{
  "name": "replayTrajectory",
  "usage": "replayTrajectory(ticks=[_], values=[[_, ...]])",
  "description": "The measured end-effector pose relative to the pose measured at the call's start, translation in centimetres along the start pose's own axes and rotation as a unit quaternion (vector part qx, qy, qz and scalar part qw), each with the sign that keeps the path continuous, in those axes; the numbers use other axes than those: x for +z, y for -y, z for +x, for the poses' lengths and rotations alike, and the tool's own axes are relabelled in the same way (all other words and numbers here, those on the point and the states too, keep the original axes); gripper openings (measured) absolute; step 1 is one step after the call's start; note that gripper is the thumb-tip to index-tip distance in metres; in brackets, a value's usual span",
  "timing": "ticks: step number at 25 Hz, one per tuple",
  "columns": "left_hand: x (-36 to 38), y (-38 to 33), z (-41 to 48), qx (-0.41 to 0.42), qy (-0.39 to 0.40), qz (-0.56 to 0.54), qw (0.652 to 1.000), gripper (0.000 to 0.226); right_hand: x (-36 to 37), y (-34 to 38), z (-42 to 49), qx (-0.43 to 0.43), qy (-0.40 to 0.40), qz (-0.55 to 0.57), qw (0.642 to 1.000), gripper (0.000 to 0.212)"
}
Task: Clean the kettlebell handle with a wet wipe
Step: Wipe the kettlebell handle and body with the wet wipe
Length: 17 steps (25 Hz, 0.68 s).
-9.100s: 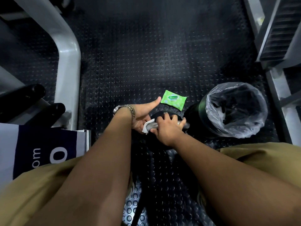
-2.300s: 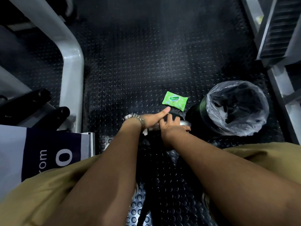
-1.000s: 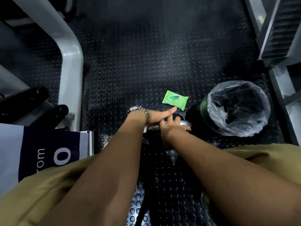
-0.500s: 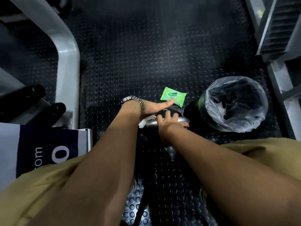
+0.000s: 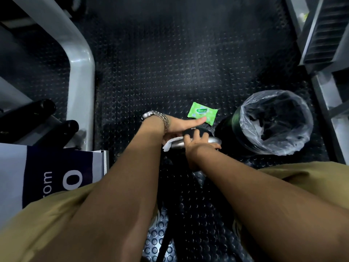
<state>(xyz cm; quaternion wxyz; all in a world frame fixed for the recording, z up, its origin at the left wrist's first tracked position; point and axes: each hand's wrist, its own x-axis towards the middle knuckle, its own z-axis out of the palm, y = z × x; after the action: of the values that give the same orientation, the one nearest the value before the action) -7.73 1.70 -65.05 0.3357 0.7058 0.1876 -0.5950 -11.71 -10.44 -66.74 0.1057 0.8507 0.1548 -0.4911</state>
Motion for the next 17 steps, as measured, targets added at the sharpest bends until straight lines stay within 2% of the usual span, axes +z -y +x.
replayTrajectory(ticks=[3, 4, 6, 11, 14, 17], values=[[2.8, 1.5, 1.3, 0.019, -0.072, 0.012, 0.997, 0.116, -0.2, -0.1, -0.1, -0.002, 0.017, 0.006, 1.000, 0.117], [3.2, 2.0, 1.4, 0.023, -0.101, 0.006, 0.995, 0.106, -0.2, -0.1, -0.1, -0.005, 0.015, 0.007, 1.000, 0.118], [2.6, 2.0, 1.1, 0.029, -0.083, -0.014, 0.996, 0.092, -0.1, -0.2, -0.1, -0.004, 0.005, 0.014, 1.000, 0.117], [-0.3, 0.5, -0.4, -0.013, -0.026, -0.003, 1.000, 0.108, 0.2, 0.2, 0.0, 0.003, -0.005, -0.006, 1.000, 0.120], [1.4, 1.6, 1.7, 0.005, -0.065, 0.001, 0.998, 0.115, 0.1, 0.0, 0.1, 0.001, 0.001, 0.004, 1.000, 0.122], [3.2, 3.0, 3.1, 0.034, -0.116, -0.039, 0.992, 0.109, 0.0, -0.1, 0.1, -0.006, 0.004, 0.018, 1.000, 0.121]])
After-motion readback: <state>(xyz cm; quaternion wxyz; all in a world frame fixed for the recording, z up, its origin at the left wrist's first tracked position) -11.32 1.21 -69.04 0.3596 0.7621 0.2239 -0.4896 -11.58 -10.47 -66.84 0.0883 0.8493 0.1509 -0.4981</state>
